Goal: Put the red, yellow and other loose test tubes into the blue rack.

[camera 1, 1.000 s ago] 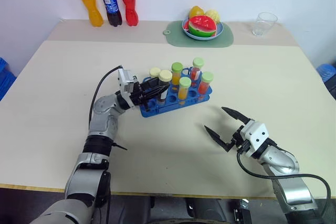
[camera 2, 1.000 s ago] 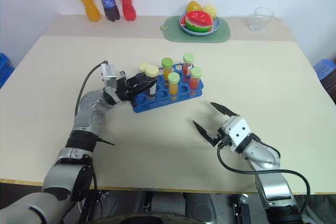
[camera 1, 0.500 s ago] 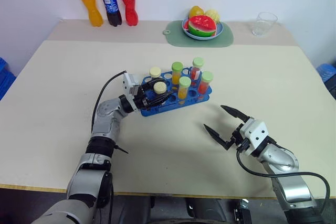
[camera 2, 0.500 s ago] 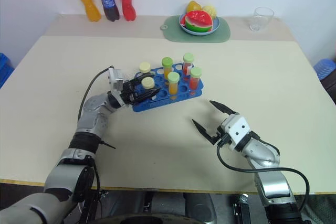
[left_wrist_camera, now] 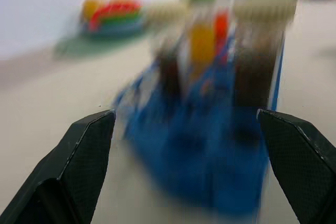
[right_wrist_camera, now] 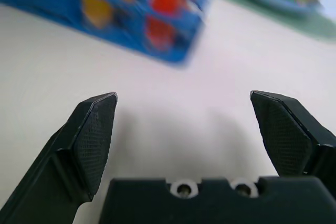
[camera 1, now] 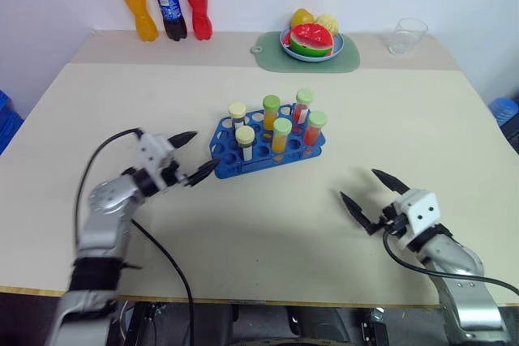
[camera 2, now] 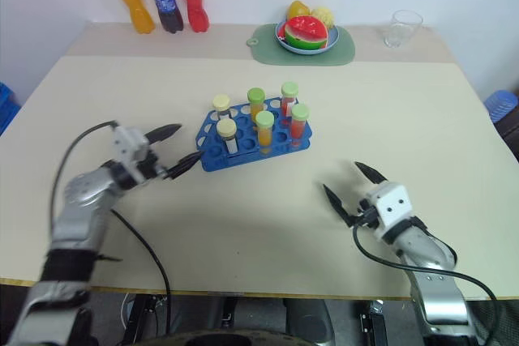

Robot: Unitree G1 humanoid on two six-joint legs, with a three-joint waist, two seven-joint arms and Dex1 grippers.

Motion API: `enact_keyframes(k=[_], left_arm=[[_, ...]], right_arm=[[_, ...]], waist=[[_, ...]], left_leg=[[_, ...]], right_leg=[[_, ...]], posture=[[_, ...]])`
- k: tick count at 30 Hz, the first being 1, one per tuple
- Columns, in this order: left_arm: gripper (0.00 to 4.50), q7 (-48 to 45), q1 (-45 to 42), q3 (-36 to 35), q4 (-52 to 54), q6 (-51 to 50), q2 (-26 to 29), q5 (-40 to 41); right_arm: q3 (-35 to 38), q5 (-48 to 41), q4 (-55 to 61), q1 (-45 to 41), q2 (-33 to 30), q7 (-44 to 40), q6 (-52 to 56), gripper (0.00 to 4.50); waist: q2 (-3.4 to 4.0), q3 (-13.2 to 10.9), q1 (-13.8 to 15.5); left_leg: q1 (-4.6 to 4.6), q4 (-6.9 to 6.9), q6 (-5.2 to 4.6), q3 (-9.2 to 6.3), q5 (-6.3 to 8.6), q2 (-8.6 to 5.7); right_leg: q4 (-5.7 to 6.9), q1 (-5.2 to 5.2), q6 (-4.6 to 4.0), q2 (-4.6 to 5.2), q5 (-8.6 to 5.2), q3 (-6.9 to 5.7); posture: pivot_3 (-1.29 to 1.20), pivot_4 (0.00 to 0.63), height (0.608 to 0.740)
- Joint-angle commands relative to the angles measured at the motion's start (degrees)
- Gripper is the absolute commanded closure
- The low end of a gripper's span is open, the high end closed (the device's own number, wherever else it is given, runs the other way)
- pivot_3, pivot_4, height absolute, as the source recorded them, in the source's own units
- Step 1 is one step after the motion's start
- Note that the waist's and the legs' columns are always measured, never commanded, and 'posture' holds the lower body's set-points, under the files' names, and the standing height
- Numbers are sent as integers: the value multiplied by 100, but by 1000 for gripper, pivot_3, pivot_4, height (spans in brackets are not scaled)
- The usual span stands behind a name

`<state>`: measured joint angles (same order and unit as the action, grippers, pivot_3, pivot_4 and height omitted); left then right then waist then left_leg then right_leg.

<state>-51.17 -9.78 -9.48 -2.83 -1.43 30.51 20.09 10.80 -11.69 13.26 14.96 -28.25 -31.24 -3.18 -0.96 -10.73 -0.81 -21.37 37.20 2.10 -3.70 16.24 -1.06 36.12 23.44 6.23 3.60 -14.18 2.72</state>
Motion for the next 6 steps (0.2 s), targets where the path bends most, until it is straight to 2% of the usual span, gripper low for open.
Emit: enact_keyframes(k=[1,6], left_arm=[[74,-58,576,-443,875,-595,348,515],[74,-40,1336,-817,1432,-958,626,798]], right_arm=[[446,-384,368,276,-78,-66,154,0],[830,-869,416,527,-272,-472,361,0]], waist=[[0,0,2],[2,0,15]], left_leg=[[1,1,0,1,0,0],[3,11,-1,4,0,-1]], right_leg=[[0,-2,0,2,0,0],[-3,-11,-22,7,-12,2]], posture=[[0,150,740],[0,150,740]])
